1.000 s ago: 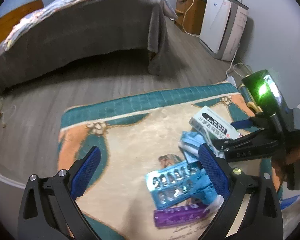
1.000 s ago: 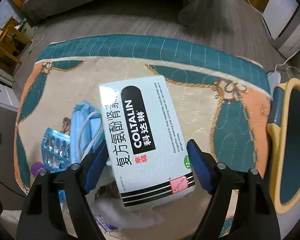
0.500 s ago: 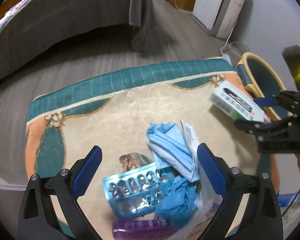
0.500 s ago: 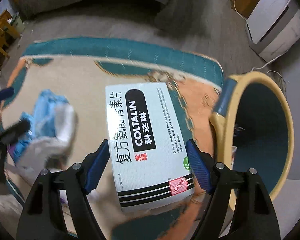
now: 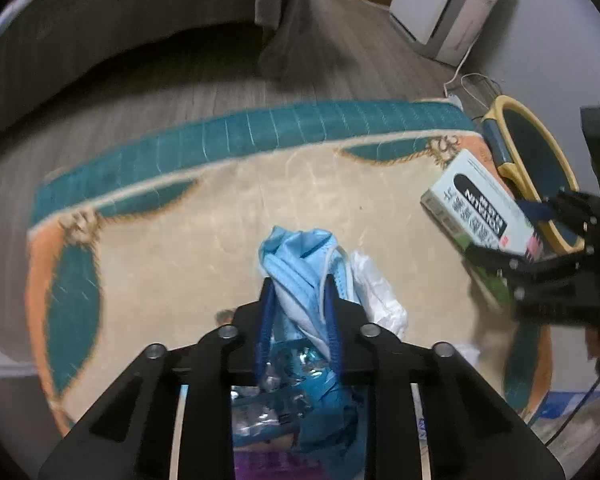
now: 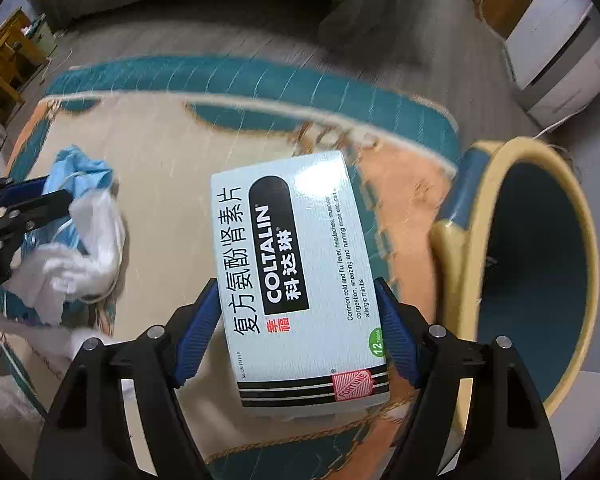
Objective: Collect trash
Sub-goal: 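Carry the box and mask over the bin and open both tools to drop them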
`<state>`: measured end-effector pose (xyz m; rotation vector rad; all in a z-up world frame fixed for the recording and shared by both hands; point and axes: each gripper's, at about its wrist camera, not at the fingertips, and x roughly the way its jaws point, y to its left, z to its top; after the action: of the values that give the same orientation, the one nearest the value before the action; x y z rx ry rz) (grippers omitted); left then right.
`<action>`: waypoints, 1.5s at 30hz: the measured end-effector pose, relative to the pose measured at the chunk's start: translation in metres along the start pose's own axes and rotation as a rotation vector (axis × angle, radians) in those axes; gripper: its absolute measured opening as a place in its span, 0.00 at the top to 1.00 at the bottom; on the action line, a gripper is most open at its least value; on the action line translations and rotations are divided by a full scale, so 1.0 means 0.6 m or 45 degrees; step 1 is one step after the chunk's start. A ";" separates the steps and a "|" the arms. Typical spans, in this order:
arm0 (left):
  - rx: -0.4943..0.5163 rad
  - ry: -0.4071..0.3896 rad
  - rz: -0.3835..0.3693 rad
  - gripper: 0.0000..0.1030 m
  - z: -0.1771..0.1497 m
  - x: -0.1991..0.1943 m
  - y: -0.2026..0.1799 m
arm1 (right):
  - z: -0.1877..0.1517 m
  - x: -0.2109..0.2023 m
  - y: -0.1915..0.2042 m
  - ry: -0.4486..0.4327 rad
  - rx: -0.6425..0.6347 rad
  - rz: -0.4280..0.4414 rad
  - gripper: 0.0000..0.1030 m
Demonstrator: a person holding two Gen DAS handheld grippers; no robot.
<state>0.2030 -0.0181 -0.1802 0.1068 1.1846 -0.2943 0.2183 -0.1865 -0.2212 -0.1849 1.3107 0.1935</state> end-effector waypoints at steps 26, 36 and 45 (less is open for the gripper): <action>0.198 -0.541 -0.097 0.81 0.016 -0.269 -0.197 | -0.096 -0.284 -0.155 -0.451 0.390 -0.152 0.29; 0.318 -0.472 -0.194 0.81 0.055 -0.220 -0.289 | -0.107 -0.252 -0.275 -0.429 0.600 -0.194 0.29; 0.409 -0.354 -0.269 0.81 0.100 -0.146 -0.352 | -0.114 -0.219 -0.319 -0.402 0.676 -0.200 0.29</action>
<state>0.1671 -0.2195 -0.0615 0.2145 0.8657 -0.6638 0.1688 -0.3934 -0.1060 0.1894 0.9878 -0.2527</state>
